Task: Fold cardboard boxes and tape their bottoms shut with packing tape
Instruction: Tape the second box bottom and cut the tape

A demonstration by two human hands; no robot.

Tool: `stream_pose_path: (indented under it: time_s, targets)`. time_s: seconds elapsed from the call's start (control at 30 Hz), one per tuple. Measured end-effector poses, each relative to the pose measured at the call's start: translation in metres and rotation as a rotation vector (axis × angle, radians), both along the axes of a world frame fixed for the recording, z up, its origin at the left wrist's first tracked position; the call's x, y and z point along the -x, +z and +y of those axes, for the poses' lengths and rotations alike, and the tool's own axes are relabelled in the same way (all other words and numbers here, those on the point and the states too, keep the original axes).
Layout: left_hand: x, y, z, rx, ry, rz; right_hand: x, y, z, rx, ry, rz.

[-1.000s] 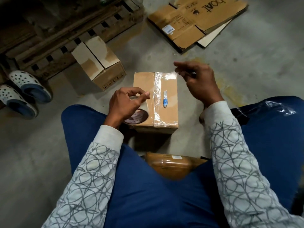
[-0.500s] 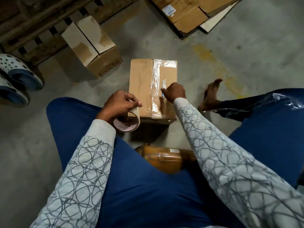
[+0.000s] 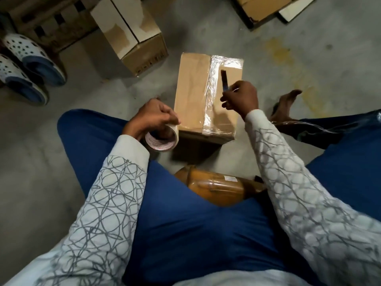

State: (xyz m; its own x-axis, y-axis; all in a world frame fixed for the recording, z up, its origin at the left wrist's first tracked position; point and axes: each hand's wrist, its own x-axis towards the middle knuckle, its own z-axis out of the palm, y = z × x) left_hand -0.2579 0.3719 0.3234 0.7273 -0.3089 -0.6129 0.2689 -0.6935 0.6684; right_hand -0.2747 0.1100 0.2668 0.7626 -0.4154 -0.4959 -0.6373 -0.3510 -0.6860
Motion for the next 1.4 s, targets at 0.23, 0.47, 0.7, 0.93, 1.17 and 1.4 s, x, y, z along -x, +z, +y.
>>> stream_pose_path:
  time_s: [0.23,0.47,0.7,0.93,1.17,1.4]
  targets:
    - [-0.008,-0.003,0.006,-0.025,0.141,-0.150,0.099,0.065,0.068,-0.007,0.036,-0.420]
    - [0.000,0.005,0.004,-0.056,0.109,-0.257,0.103,0.071,0.106,-1.201,-0.567,-0.067]
    - [0.014,0.011,-0.004,0.028,-0.022,-0.334,0.073,0.070,0.107,-1.190,-0.684,-0.103]
    - [0.020,0.010,-0.017,0.087,-0.100,-0.271,0.068,0.074,0.088,-0.997,-0.642,-0.223]
    - [0.030,0.014,-0.026,0.092,-0.094,-0.288,0.066,0.072,0.087,-1.119,-0.739,-0.067]
    - [0.035,0.017,-0.026,0.223,-0.111,-0.125,0.064,0.062,0.071,-1.151,-0.829,0.146]
